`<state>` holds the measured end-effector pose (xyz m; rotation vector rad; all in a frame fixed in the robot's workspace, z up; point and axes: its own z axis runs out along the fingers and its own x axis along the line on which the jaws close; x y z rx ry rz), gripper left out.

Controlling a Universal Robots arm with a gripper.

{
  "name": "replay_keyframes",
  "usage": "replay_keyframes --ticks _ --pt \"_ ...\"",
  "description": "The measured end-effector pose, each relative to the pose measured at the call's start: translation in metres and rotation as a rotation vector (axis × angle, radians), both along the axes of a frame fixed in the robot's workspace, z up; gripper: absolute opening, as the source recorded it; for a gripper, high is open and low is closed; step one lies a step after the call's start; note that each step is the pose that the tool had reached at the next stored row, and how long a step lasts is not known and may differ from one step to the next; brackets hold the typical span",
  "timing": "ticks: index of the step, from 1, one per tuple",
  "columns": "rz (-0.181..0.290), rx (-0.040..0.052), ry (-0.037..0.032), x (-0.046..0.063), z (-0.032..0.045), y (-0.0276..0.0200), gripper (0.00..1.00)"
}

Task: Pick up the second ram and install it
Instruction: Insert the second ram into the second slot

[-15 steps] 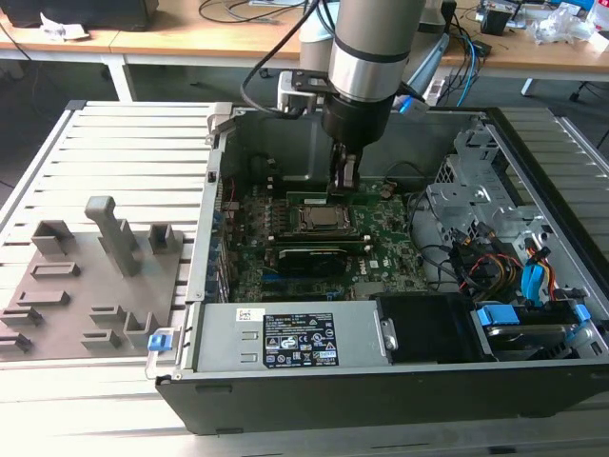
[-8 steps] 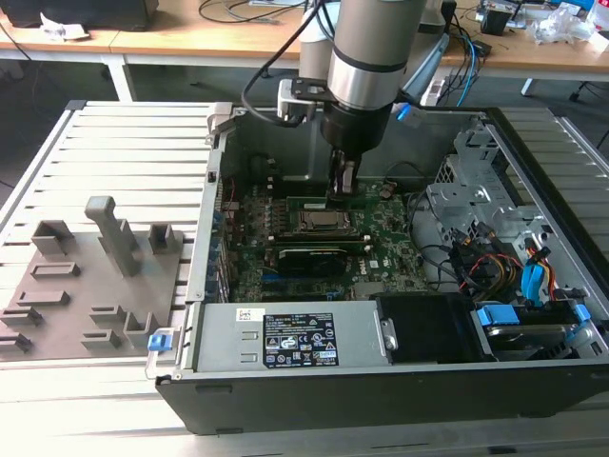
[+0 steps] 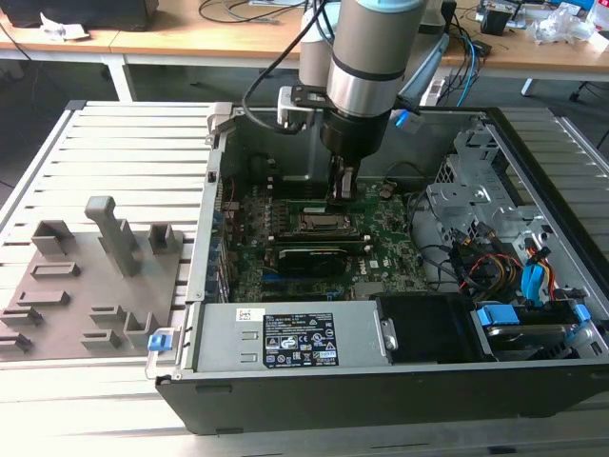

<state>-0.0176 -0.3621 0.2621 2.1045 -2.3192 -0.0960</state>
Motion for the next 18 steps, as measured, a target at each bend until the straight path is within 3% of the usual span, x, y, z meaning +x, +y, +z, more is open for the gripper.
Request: replay_keyframes --ticks 7,13,18 --pt "0.001 -0.0003 0.0000 -0.001 -0.0082 -0.0010 0.14" --pt "0.019 0.0000 0.0000 -0.006 -0.0154 -0.0151 0.14" --pt "0.034 0.0000 0.0000 -0.009 -0.0193 -0.0170 0.14"
